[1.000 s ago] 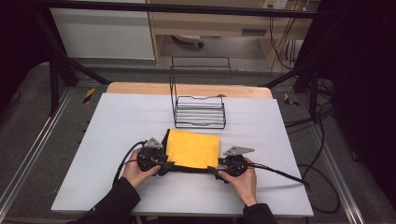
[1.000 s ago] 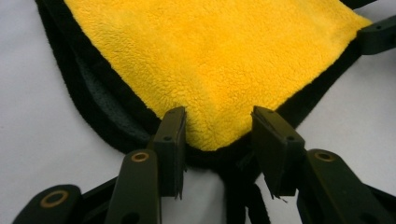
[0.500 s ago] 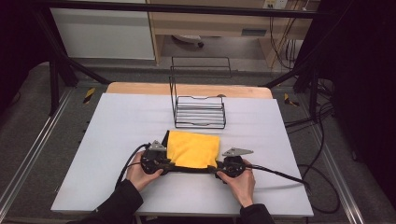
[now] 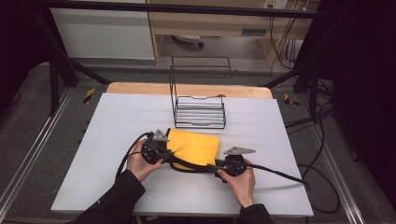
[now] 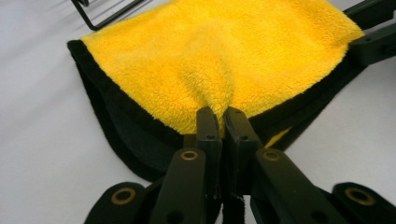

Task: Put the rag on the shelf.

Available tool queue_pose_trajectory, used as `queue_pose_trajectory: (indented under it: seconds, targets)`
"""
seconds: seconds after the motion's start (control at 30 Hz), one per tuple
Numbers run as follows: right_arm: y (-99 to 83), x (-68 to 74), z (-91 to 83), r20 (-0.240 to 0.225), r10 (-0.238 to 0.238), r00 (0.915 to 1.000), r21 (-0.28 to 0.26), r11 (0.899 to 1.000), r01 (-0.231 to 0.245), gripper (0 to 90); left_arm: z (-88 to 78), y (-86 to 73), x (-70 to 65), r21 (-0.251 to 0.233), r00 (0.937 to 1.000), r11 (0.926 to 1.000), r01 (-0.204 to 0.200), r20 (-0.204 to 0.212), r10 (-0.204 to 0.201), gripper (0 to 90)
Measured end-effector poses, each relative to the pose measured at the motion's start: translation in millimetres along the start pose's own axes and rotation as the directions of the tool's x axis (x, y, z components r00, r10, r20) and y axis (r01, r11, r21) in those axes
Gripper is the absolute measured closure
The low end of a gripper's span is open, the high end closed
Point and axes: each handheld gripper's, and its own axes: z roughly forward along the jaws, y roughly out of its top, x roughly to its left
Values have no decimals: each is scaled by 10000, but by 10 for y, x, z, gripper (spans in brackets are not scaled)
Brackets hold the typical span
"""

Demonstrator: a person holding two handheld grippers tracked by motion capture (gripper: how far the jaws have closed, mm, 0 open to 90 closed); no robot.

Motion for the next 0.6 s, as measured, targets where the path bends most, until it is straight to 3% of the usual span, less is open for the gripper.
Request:
queue_pose_trajectory:
  seconds: [0.03, 0.1, 0.17, 0.3, 0.37, 0.47, 0.57, 0.6]
  targets:
    - [1, -1, -4, 0, -31, 10000, 3, 10000, 31, 510, 6, 12, 18, 83, 10000, 10000, -21, -22, 21, 854]
    - [7, 2, -12, 51, -83, 10000, 61, 9999, 83, 466, 36, -11, 65, 241, 9978, 9991, 356, 542, -369, 852]
    - [13, -11, -28, 237, -336, 9992, 164, 9993, 332, 450, 74, -89, 49, 232, 9957, 9985, 495, 775, -512, 844]
    - [15, -21, -42, 362, -528, 9979, 380, 9980, 515, 450, 134, -224, 18, 84, 9956, 9982, 595, 715, -600, 811]
    - [-5, -13, -24, 384, -490, 9981, 531, 9975, 469, 425, 187, -319, 26, -337, 9932, 9956, 875, 800, -846, 766]
    - [-25, -7, -2, 456, -515, 9976, 586, 9971, 488, 406, 220, -341, 27, -694, 9911, 9927, 989, 962, -920, 671]
    - [-43, 10, 21, 474, -538, 9974, 455, 9976, 516, 428, 268, -320, -24, -876, 9938, 9924, 861, 782, -793, 555]
    - [-42, 25, 23, 458, -451, 9979, 466, 9980, 429, 485, 281, -309, -50, -855, 9959, 9937, 731, 595, -682, 541]
